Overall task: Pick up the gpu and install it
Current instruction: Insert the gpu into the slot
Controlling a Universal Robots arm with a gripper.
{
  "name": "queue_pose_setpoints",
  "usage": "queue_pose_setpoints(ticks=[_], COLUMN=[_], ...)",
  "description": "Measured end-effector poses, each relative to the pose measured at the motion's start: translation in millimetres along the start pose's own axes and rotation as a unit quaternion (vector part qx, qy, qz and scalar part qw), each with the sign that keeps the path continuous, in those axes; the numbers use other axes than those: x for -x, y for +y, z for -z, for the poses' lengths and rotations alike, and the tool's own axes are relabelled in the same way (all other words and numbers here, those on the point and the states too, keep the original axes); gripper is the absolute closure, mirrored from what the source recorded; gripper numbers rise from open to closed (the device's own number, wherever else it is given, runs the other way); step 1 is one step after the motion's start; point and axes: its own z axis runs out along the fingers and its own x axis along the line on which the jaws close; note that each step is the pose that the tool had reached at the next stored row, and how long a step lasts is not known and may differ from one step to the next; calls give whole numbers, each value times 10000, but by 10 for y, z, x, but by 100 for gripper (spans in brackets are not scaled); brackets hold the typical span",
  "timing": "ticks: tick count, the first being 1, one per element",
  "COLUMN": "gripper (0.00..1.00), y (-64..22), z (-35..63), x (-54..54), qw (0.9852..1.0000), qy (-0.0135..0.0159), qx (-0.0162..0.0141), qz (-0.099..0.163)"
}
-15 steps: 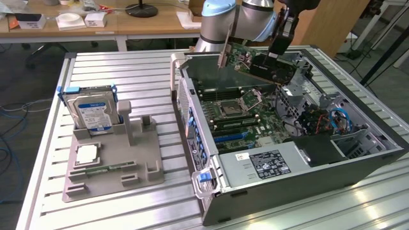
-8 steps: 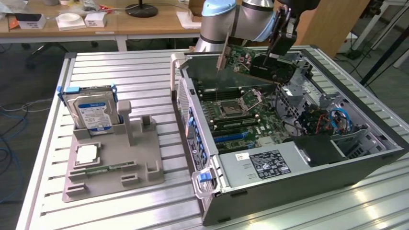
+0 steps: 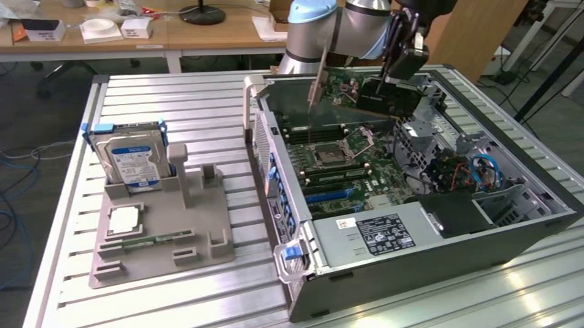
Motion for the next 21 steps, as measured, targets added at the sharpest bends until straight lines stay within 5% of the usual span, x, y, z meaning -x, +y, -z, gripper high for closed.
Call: queue_pose_setpoints(ticks=[10,21], gripper=[74,74], y=[0,0], z=[-10,-20], x=[2,2], qw=[9980,9917], qy=[19,38], qx=[16,33], qz=[633,1284])
